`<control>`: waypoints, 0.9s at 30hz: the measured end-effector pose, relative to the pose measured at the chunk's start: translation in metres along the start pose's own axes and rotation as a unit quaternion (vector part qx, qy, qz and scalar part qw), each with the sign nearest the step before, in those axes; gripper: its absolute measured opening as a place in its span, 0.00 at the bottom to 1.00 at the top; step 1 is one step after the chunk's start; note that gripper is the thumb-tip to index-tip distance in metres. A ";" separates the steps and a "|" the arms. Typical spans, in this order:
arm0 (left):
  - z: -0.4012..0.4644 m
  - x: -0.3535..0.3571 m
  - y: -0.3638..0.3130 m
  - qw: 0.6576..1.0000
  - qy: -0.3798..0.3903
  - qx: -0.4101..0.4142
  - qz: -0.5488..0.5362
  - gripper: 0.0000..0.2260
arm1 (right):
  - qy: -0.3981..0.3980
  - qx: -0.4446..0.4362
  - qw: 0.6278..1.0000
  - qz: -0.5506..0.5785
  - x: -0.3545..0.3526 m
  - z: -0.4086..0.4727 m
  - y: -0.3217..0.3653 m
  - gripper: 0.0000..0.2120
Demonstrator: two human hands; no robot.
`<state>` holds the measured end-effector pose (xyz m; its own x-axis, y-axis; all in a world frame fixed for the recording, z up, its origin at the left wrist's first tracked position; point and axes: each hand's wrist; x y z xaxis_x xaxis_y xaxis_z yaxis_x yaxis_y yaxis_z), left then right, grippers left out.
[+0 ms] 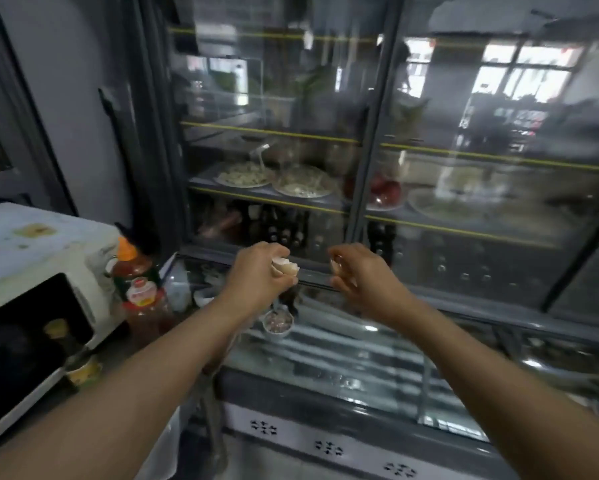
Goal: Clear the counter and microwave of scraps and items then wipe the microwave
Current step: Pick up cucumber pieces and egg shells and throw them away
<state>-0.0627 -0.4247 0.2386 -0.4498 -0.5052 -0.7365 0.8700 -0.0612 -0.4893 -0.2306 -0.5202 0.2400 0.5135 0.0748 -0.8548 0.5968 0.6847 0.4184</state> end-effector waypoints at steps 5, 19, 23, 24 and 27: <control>0.011 0.057 -0.068 0.996 0.053 0.047 -0.051 0.21 | -0.047 0.069 0.996 -0.014 -0.045 -0.063 -0.066 0.17; -0.048 0.244 -0.358 0.953 0.194 0.193 -0.132 0.17 | -0.111 0.279 0.951 -0.076 -0.208 -0.336 -0.244 0.17; -0.081 0.289 -0.446 0.932 0.215 0.236 -0.173 0.19 | -0.123 0.329 0.931 -0.099 -0.255 -0.423 -0.276 0.19; -0.089 0.299 -0.468 0.926 0.219 0.249 -0.178 0.19 | -0.130 0.340 0.925 -0.106 -0.266 -0.444 -0.283 0.19; -0.114 0.326 -0.529 0.907 0.240 0.287 -0.194 0.19 | -0.152 0.380 0.905 -0.117 -0.296 -0.503 -0.302 0.20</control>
<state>-0.6924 -0.4592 0.2045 -0.6614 0.0754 -0.7463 0.5269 -0.6613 -0.5338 -0.8729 -0.3842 0.2125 0.3960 -0.2900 -0.8712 0.9032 -0.0482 0.4266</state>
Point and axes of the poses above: each hand's wrist, its own z-axis towards the middle knuckle, its own x-axis out of the palm, y = z × x, and after that the axes turned 12 degrees about x, right-handed
